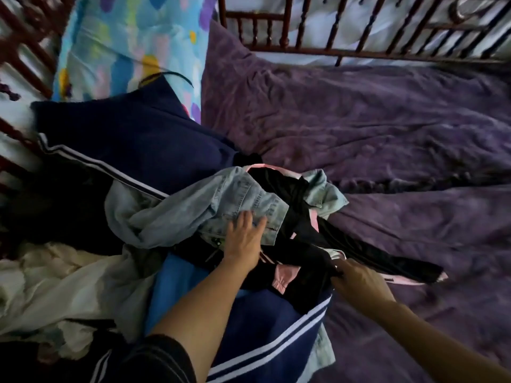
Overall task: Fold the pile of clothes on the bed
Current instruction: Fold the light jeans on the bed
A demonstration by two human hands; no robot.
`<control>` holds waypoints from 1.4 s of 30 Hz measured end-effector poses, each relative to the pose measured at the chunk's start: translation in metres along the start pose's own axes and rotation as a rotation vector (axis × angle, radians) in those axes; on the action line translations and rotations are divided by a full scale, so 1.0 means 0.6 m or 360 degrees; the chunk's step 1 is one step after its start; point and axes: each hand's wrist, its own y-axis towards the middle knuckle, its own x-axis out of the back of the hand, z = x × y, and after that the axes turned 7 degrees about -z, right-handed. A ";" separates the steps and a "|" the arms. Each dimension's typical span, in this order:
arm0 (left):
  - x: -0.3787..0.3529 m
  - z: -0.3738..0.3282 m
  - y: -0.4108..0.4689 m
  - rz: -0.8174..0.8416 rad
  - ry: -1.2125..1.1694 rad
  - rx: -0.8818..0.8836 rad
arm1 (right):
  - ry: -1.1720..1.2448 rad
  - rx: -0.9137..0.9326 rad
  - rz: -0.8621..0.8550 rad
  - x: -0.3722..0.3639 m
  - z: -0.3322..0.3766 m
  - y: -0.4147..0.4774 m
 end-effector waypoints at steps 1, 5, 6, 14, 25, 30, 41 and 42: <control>-0.003 0.008 0.007 -0.0031 -0.0020 0.0038 | -0.0011 -0.0028 0.0026 -0.006 -0.007 0.000; 0.038 0.034 0.022 -0.0154 -0.0582 0.0243 | 0.0070 -0.0069 0.0087 -0.007 -0.009 0.010; 0.062 0.040 0.023 -0.0150 -0.0789 0.0323 | 0.0102 -0.0049 0.0082 0.001 -0.001 0.014; 0.318 0.102 -0.058 -0.0581 -0.1187 0.0361 | 0.0563 0.0302 -0.0107 0.138 0.153 0.087; 0.591 0.097 -0.255 -0.1256 -0.1547 0.0441 | 0.1119 0.0442 0.0052 0.176 0.326 0.013; 0.622 0.155 -0.305 -0.1330 -0.1619 0.0649 | 0.1812 -0.0008 -0.0023 0.327 0.227 0.030; 0.676 0.186 -0.287 -0.1456 -0.1969 0.0294 | 0.2435 0.0324 -0.0143 0.617 0.150 -0.109; 0.688 0.192 -0.287 -0.1530 -0.1852 0.0272 | 0.2429 0.0414 -0.0146 0.624 0.154 -0.133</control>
